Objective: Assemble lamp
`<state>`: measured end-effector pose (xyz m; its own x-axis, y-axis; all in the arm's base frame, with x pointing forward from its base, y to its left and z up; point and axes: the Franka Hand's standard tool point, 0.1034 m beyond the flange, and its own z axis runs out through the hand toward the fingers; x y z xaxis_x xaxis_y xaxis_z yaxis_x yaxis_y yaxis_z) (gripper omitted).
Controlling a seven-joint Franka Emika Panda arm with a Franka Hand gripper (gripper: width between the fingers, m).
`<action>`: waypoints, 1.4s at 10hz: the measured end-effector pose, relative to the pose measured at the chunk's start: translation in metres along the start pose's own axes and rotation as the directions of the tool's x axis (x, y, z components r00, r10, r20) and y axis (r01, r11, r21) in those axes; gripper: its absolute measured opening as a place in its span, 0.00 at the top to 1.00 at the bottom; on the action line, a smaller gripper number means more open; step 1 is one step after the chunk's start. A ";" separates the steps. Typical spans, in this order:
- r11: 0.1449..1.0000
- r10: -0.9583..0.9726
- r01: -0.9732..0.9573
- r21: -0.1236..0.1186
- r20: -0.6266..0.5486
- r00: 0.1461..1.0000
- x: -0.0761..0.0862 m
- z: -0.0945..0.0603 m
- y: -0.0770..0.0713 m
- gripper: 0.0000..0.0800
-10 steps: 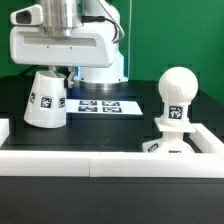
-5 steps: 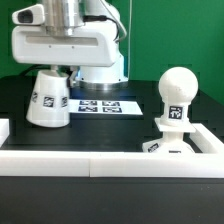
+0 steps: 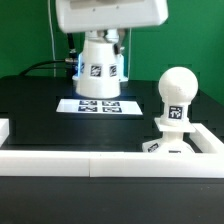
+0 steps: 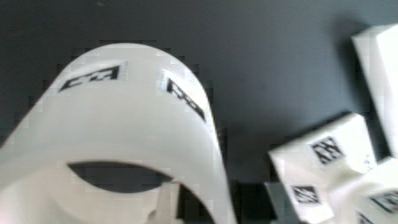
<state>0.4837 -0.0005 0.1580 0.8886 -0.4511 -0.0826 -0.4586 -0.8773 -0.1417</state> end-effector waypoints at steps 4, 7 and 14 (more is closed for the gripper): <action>1.000 0.018 -0.018 0.010 -0.029 0.999 0.022 -0.012 -0.041 0.94; 1.000 0.019 -0.019 0.008 -0.027 0.999 0.021 -0.010 -0.040 0.94; 0.998 0.027 -0.025 0.058 -0.038 0.999 0.049 -0.059 -0.130 0.94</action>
Offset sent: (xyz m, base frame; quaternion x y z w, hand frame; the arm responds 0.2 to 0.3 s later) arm 0.0000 0.0000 0.0000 0.0000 0.0000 0.0000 1.0000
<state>0.5878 0.0820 0.2303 0.8756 -0.4806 -0.0493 -0.4803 -0.8548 -0.1965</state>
